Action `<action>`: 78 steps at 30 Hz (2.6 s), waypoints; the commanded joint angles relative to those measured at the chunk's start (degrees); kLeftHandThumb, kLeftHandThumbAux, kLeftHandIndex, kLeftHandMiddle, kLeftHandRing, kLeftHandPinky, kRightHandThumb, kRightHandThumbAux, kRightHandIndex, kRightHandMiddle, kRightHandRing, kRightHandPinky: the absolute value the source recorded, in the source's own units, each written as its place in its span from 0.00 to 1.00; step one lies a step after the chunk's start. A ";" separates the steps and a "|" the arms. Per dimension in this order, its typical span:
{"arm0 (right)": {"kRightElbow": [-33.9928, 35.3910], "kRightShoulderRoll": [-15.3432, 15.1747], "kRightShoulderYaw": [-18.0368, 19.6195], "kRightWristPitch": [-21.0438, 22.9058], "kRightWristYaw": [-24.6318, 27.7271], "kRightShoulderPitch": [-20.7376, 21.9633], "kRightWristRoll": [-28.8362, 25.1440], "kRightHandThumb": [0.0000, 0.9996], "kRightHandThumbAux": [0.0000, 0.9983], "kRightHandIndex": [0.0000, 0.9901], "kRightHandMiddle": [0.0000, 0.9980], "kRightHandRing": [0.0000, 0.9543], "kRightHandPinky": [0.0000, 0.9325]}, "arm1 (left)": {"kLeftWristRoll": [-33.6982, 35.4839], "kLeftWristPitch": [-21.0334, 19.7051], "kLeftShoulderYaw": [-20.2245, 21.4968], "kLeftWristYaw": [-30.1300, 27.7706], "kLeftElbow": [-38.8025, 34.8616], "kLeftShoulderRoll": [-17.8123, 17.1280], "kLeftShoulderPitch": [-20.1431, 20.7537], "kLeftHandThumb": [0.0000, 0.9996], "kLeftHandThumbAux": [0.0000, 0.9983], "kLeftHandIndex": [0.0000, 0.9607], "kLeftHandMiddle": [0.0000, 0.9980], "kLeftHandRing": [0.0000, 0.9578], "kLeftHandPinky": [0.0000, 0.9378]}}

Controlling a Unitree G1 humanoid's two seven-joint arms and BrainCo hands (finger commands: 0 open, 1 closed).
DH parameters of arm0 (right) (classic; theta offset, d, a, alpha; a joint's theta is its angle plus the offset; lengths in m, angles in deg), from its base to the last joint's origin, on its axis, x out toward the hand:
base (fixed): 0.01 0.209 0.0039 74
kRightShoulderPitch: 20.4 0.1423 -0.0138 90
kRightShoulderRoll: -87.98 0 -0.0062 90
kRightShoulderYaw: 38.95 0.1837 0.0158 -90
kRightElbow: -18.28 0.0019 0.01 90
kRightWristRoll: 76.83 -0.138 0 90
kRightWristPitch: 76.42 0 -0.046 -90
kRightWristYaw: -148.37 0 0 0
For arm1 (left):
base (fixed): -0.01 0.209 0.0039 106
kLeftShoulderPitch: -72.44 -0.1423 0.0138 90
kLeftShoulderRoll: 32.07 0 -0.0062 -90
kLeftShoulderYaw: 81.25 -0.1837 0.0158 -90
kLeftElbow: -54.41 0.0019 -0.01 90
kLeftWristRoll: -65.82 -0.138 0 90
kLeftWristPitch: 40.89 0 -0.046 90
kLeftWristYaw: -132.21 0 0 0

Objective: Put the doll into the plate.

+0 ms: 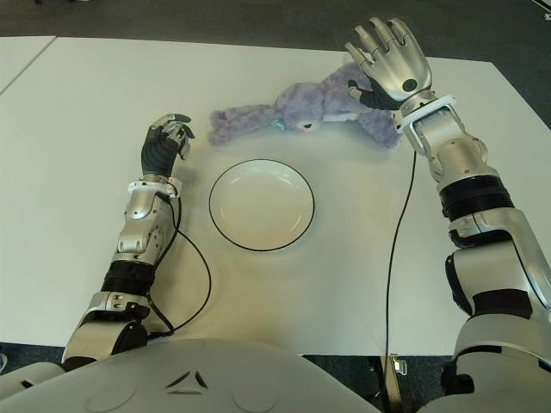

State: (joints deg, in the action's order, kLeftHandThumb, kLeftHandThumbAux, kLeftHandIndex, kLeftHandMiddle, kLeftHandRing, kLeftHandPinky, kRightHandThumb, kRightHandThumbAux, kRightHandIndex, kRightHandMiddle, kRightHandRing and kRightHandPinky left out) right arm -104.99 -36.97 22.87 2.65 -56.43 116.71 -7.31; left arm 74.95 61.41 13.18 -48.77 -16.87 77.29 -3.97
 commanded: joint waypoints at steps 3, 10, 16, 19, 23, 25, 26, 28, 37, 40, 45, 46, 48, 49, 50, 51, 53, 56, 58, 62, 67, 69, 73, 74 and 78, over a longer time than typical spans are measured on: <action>0.87 0.00 0.43 -1.71 2.92 -0.82 -2.04 0.59 0.16 0.00 0.00 0.00 0.00 | 0.14 0.32 0.07 -0.60 4.54 1.58 -6.15 0.71 0.71 0.46 0.89 0.93 0.93; 1.40 0.43 0.90 -0.63 2.37 -1.42 -2.46 0.59 0.16 0.00 0.00 0.00 0.00 | 0.30 0.00 0.13 -0.51 4.47 1.63 -6.16 0.71 0.71 0.46 0.89 0.93 0.93; 0.42 1.19 0.83 1.95 -1.27 -2.21 -1.32 0.58 0.17 0.00 0.00 0.00 0.00 | 0.29 0.15 0.18 -0.51 4.57 1.60 -6.15 0.71 0.71 0.46 0.89 0.93 0.93; -0.46 3.41 3.98 1.05 1.22 -3.09 -8.03 0.56 0.17 0.00 0.00 0.00 0.00 | -0.04 0.22 0.19 0.09 4.62 1.72 -5.96 0.71 0.71 0.46 0.89 0.93 0.94; 0.31 7.61 10.78 -1.19 11.51 -5.47 -23.97 0.45 0.19 0.00 0.00 0.00 0.00 | -0.25 0.05 0.20 0.72 4.41 2.00 -5.94 0.71 0.70 0.46 0.89 0.93 0.95; 2.17 9.57 13.59 -0.61 16.61 -6.65 -31.07 0.37 0.21 0.00 0.00 0.00 0.00 | -0.18 -0.13 0.23 0.81 4.24 2.05 -5.90 0.71 0.70 0.46 0.89 0.93 0.95; 2.94 10.52 14.94 -0.24 19.12 -7.06 -34.48 0.31 0.22 0.00 0.00 0.00 0.00 | -0.13 -0.24 0.26 0.81 4.17 2.06 -5.87 0.71 0.70 0.46 0.89 0.93 0.95; 3.64 12.39 17.73 0.66 24.18 -7.45 -41.46 0.25 0.24 0.00 0.00 0.00 0.00 | 0.03 -0.39 0.33 0.67 4.08 2.02 -5.85 0.72 0.70 0.46 0.89 0.93 0.95; 4.13 22.06 33.01 12.33 43.97 -6.76 -73.53 0.09 0.35 0.00 0.00 0.00 0.00 | 0.49 -0.43 0.69 -0.27 4.24 1.35 -5.82 0.71 0.70 0.46 0.89 0.93 0.94; 5.30 22.57 34.25 13.92 45.70 -7.22 -76.58 0.06 0.37 0.00 0.00 0.00 0.00 | 0.57 -0.52 0.71 -0.53 4.35 1.18 -5.79 0.71 0.71 0.46 0.89 0.93 0.94; 6.41 22.66 35.31 15.42 46.84 -7.66 -78.82 0.04 0.37 0.00 0.00 0.00 0.00 | 0.49 -0.47 0.67 -0.64 4.51 1.07 -5.73 0.71 0.71 0.46 0.89 0.93 0.94; 6.67 22.66 35.45 15.75 47.03 -7.72 -79.12 0.04 0.38 0.00 0.00 0.00 0.00 | 0.39 -0.40 0.66 -0.54 4.52 1.08 -5.72 0.71 0.71 0.46 0.89 0.93 0.94; 7.20 22.48 35.71 16.42 47.71 -7.86 -79.63 0.04 0.38 0.00 0.00 0.00 0.00 | -0.13 -0.10 0.54 0.08 4.49 1.22 -5.71 0.71 0.71 0.46 0.89 0.93 0.94; 7.47 22.38 35.83 16.76 48.10 -7.93 -79.80 0.04 0.38 0.00 0.00 0.00 0.00 | -0.23 0.00 0.54 0.19 4.50 1.26 -5.69 0.71 0.71 0.46 0.89 0.93 0.95; 7.74 22.30 35.94 17.10 48.39 -8.01 -79.94 0.04 0.38 0.00 0.00 0.00 0.00 | -0.28 0.08 0.54 0.24 4.52 1.29 -5.67 0.71 0.70 0.46 0.89 0.93 0.95; 7.88 22.20 36.05 17.40 48.66 -8.03 -80.00 0.04 0.38 0.00 0.00 0.00 0.00 | -0.06 0.01 0.60 -0.01 4.50 1.29 -5.66 0.71 0.70 0.46 0.89 0.93 0.95; 8.12 22.05 36.14 17.81 48.94 -8.03 -79.89 0.05 0.37 0.00 0.00 0.00 0.00 | 0.24 -0.11 0.70 -0.34 4.43 1.24 -5.64 0.71 0.70 0.46 0.89 0.93 0.95; 8.38 21.95 36.18 18.17 48.99 -7.99 -79.34 0.06 0.36 0.00 0.00 0.00 0.00 | 0.28 -0.16 0.77 -0.45 4.37 1.16 -5.63 0.71 0.70 0.46 0.89 0.93 0.95; 8.34 21.60 35.96 18.20 48.81 -7.91 -78.48 0.06 0.36 0.00 0.00 0.00 0.00 | 0.29 -0.06 0.79 -0.63 4.40 1.15 -5.64 0.71 0.70 0.46 0.89 0.94 0.95; 7.39 20.56 35.06 16.89 48.92 -7.60 -76.50 0.07 0.35 0.00 0.00 0.00 0.00 | 0.47 0.08 0.85 -1.02 4.47 1.19 -5.65 0.71 0.70 0.46 0.89 0.94 0.95; 9.04 18.58 32.22 13.13 47.48 -8.23 -70.58 0.08 0.35 0.00 0.00 0.00 0.00 | 0.40 0.22 0.90 -0.93 4.52 1.28 -5.66 0.71 0.70 0.46 0.89 0.94 0.95; 11.99 17.20 30.09 11.93 46.42 -8.97 -66.39 0.09 0.35 0.00 0.00 0.00 0.00 | 0.33 0.15 0.87 -0.90 4.48 1.27 -5.69 0.71 0.70 0.46 0.89 0.93 0.95; 11.79 13.01 24.90 7.85 44.99 -8.83 -56.45 0.12 0.32 0.00 0.00 0.00 0.00 | 0.06 -0.05 0.77 -0.61 4.43 1.28 -5.77 0.71 0.70 0.46 0.89 0.93 0.94; 11.46 12.57 24.36 7.24 44.83 -8.73 -55.21 0.12 0.31 0.00 0.00 0.00 0.00 | 0.02 -0.08 0.75 -0.58 4.43 1.29 -5.78 0.71 0.70 0.46 0.89 0.93 0.94; 11.38 9.67 20.79 3.96 42.82 -8.23 -47.42 0.14 0.29 0.00 0.00 0.00 0.00 | 0.14 -0.13 0.71 -0.83 4.52 1.28 -5.81 0.71 0.70 0.46 0.89 0.93 0.94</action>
State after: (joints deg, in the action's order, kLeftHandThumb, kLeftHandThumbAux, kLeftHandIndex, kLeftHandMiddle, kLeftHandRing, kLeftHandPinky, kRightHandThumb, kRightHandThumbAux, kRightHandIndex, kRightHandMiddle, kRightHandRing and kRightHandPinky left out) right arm -93.21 -25.21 46.61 9.30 -12.29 108.46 -59.99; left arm 74.95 61.79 14.15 -48.79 -15.94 77.10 -3.30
